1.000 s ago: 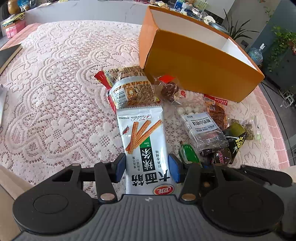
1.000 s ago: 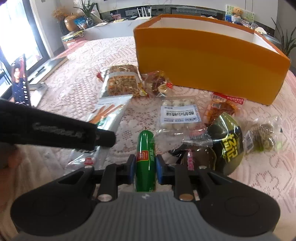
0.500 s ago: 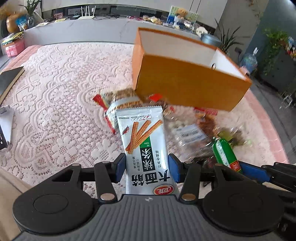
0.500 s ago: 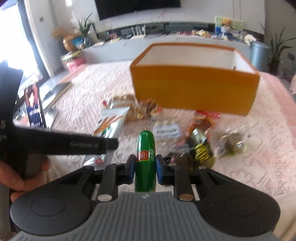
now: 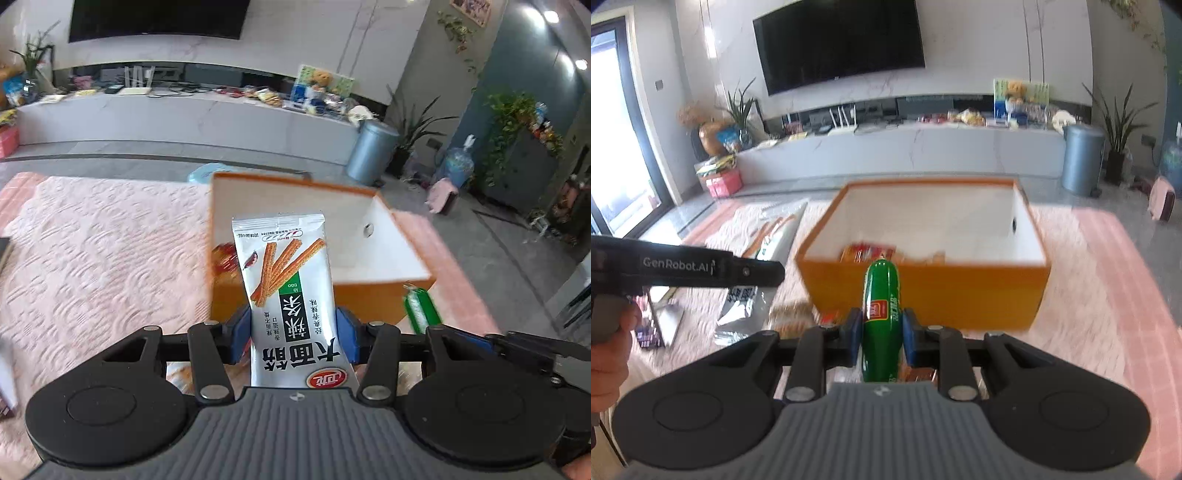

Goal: Organize snacks
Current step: 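Carry the breadstick packet and green sausage into the box and release both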

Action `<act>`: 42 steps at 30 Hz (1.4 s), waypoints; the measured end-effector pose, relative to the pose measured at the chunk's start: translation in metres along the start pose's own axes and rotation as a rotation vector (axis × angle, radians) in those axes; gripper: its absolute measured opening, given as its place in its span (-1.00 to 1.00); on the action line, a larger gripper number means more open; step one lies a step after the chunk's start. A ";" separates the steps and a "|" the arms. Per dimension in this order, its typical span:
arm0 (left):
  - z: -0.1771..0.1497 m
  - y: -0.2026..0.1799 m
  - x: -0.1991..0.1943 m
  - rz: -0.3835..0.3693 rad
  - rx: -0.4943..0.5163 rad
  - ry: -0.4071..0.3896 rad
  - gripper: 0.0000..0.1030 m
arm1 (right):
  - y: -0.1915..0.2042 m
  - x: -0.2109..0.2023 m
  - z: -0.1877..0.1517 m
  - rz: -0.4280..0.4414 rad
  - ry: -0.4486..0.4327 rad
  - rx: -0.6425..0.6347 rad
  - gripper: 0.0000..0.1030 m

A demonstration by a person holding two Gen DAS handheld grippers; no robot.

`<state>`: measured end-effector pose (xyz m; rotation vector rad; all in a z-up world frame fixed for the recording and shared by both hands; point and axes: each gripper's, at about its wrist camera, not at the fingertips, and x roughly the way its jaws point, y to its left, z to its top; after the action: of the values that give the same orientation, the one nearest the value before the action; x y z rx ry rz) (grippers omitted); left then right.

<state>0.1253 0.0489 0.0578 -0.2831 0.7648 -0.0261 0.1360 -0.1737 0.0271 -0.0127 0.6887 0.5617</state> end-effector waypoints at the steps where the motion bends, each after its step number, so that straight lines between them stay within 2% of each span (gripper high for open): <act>1: 0.008 -0.001 0.002 -0.011 0.000 -0.004 0.08 | -0.003 0.002 0.008 0.003 -0.007 0.001 -0.61; 8: 0.051 0.000 0.027 -0.061 -0.032 -0.029 0.08 | -0.030 0.038 0.065 0.050 -0.006 0.104 -0.61; 11: 0.066 0.000 0.042 -0.046 -0.028 -0.034 0.08 | -0.040 0.059 0.083 0.038 0.002 0.125 -0.61; 18: 0.082 -0.001 0.100 -0.028 -0.019 0.042 0.08 | -0.061 0.118 0.108 -0.004 0.070 0.136 -0.61; 24: 0.074 0.004 0.155 0.014 -0.007 0.164 0.08 | -0.084 0.172 0.104 -0.053 0.187 0.138 -0.61; 28: 0.064 0.004 0.185 0.078 0.020 0.242 0.08 | -0.088 0.204 0.092 -0.081 0.286 0.131 -0.61; 36: 0.050 0.004 0.210 0.193 0.072 0.323 0.09 | -0.087 0.247 0.080 -0.110 0.429 0.104 -0.61; 42: 0.051 0.006 0.222 0.221 0.070 0.398 0.11 | -0.084 0.268 0.076 -0.096 0.511 0.080 -0.61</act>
<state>0.3203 0.0391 -0.0603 -0.1255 1.1848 0.1020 0.3925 -0.1000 -0.0901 -0.1170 1.2018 0.4391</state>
